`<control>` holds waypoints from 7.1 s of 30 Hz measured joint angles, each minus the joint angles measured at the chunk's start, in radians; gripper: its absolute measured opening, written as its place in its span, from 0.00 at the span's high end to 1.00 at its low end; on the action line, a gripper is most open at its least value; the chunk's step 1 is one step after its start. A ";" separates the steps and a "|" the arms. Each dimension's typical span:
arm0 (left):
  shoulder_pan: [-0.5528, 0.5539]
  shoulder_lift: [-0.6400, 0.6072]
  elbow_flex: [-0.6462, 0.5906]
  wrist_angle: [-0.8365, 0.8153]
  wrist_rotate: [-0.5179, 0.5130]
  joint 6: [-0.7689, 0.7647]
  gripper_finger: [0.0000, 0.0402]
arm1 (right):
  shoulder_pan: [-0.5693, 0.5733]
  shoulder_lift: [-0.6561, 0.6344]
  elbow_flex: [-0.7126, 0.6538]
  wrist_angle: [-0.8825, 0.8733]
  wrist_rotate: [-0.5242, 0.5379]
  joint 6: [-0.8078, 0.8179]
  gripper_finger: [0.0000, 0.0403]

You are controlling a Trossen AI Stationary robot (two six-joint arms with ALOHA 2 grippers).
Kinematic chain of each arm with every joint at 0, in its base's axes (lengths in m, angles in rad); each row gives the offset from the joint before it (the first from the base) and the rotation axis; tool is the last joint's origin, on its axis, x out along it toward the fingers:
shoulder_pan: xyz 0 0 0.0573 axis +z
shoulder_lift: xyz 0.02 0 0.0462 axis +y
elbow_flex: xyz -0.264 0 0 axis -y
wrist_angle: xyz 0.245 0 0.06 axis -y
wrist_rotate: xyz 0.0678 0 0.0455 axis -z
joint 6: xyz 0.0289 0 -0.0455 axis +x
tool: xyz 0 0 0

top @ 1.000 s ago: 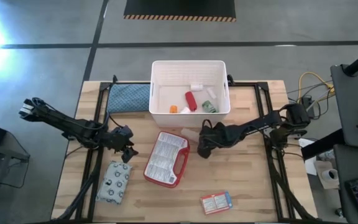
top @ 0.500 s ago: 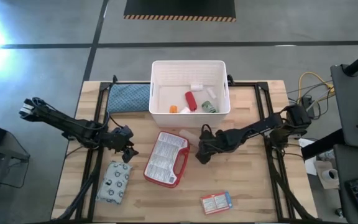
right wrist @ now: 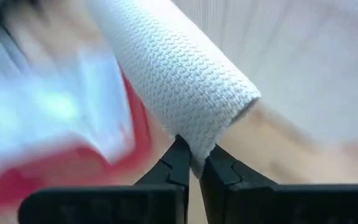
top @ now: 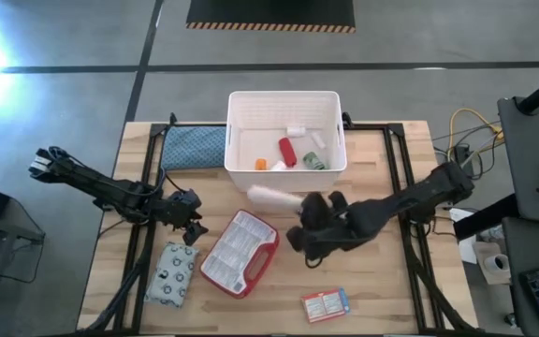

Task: Pick & place medical supplies in basket/bin
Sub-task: Put the white big bandage into the white bin, then put the red medicine box into the white bin

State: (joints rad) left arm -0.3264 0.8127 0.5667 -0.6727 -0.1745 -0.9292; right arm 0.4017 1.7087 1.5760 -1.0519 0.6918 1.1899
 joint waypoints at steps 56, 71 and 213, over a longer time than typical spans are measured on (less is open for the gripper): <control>-0.056 0.001 0.001 0.419 0.103 0.108 0.33 | 0.441 0.260 0.064 -0.013 -0.786 0.580 0.42; -0.056 0.197 0.058 0.856 0.094 -0.012 0.33 | 0.557 0.482 0.181 -0.144 -0.460 0.123 0.33; -0.061 1.154 0.670 0.629 0.246 0.138 0.33 | 0.377 0.138 -0.322 0.595 -0.408 0.545 0.41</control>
State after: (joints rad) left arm -0.3874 1.9671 1.2363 -0.0436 0.0710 -0.7913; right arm 0.7783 1.8472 1.2541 -0.4567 0.2841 1.7351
